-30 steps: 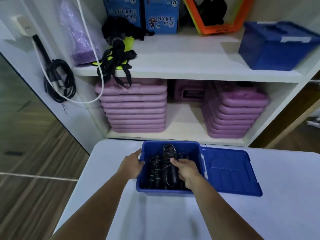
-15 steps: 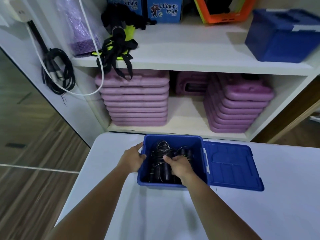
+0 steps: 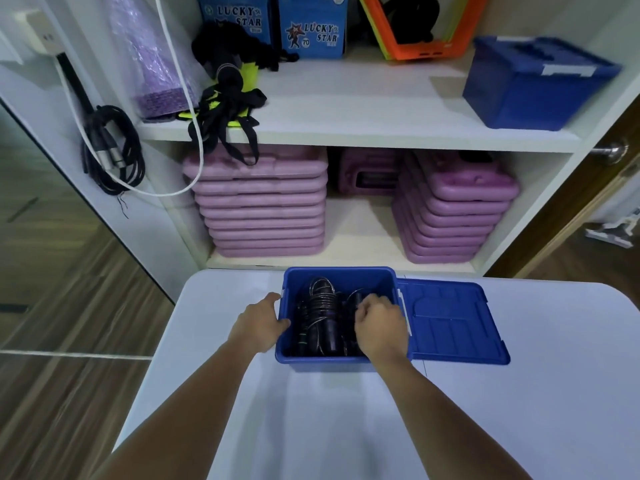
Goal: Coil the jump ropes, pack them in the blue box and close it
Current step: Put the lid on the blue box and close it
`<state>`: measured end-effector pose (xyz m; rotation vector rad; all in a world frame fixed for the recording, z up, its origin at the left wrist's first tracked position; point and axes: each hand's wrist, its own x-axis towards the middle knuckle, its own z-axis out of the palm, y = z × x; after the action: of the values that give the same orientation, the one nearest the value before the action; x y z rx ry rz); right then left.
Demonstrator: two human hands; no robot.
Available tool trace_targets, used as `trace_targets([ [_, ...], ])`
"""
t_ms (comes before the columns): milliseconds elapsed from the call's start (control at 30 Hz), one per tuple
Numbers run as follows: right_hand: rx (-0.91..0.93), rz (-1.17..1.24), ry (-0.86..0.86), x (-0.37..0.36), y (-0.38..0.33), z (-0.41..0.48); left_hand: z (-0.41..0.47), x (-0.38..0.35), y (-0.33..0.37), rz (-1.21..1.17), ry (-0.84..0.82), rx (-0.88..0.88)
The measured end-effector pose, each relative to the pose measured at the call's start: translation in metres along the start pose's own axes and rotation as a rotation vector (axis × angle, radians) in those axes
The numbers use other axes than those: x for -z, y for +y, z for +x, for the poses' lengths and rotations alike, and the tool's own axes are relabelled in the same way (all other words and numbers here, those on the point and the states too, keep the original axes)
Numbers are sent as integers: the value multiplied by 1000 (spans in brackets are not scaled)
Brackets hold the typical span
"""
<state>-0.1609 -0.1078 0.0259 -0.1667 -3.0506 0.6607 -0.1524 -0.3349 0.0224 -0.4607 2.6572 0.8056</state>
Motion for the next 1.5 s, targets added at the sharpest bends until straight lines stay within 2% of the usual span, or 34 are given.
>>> trace_targets([
  [67,-8,-111,91,5,16,-2,-2,0,-1,-36,2,-3],
  [133,-80,-134,59,10,29,-5,-4,-1,-1,-42,30,-13],
  [200,-161,-22,6,13,34,-9,-5,-3,0,-38,57,-28],
  [367,-177,167,-27,17,40,-18,-5,-1,-1,-100,43,-37],
  [600,-156,295,-15,12,54,-24,-13,1,7,167,84,-93],
  [733,-83,355,-18,14,68,-13,-32,0,38,375,254,-123],
  [833,-36,371,3,21,86,2,-39,-11,82,282,329,-231],
  [933,-17,386,4,32,115,17,-40,-30,134,81,292,-301],
  [1133,-114,305,-33,53,194,44,-34,-85,221,-45,126,-321],
  [1233,-207,280,-94,55,233,50,-23,-122,245,-74,16,-270],
  [1367,-352,265,-220,52,275,50,-16,-172,250,16,-167,-161],
  [1500,-410,322,-278,46,298,46,-15,-205,228,69,-205,32],
])
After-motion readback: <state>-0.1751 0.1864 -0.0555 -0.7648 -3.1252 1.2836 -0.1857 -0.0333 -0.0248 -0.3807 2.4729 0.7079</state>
